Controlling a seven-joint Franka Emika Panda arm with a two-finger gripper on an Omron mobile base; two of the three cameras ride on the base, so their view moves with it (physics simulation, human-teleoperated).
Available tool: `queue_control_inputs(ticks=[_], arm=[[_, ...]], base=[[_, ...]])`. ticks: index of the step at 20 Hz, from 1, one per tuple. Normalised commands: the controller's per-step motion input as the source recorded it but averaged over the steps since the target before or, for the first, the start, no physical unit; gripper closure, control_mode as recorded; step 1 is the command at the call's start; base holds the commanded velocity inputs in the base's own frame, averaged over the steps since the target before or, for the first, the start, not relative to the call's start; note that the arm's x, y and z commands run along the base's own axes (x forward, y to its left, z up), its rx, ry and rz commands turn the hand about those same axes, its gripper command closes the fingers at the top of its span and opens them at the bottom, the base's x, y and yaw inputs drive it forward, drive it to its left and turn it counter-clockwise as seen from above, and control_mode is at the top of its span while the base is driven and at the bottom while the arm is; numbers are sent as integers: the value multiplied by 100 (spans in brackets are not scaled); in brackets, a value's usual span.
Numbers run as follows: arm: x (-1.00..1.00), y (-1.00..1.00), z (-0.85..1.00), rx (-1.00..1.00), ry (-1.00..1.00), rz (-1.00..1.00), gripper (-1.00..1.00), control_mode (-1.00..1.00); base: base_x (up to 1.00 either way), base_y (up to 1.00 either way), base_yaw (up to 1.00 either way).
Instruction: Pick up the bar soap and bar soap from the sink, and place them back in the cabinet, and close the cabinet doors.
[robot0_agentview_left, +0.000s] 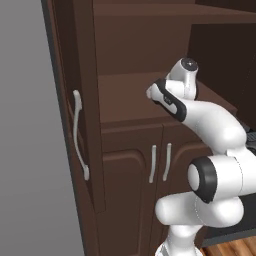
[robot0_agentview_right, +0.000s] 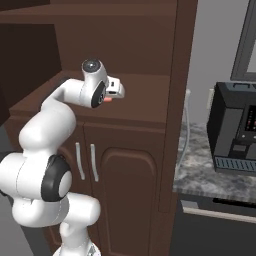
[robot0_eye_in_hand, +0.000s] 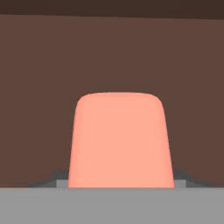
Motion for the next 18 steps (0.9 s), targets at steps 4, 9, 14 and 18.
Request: queue_control_inputs(ticks=[4, 9, 14, 18], arm=[[0, 3, -5, 0, 5, 1, 100, -100], [0, 2, -5, 0, 5, 1, 100, -100], [0, 0, 0, 0, 1, 2, -100, -100], [0, 0, 0, 0, 0, 0, -100, -100]], base=[[0, 0, 0], [0, 0, 0], [0, 0, 0], [0, 0, 0]])
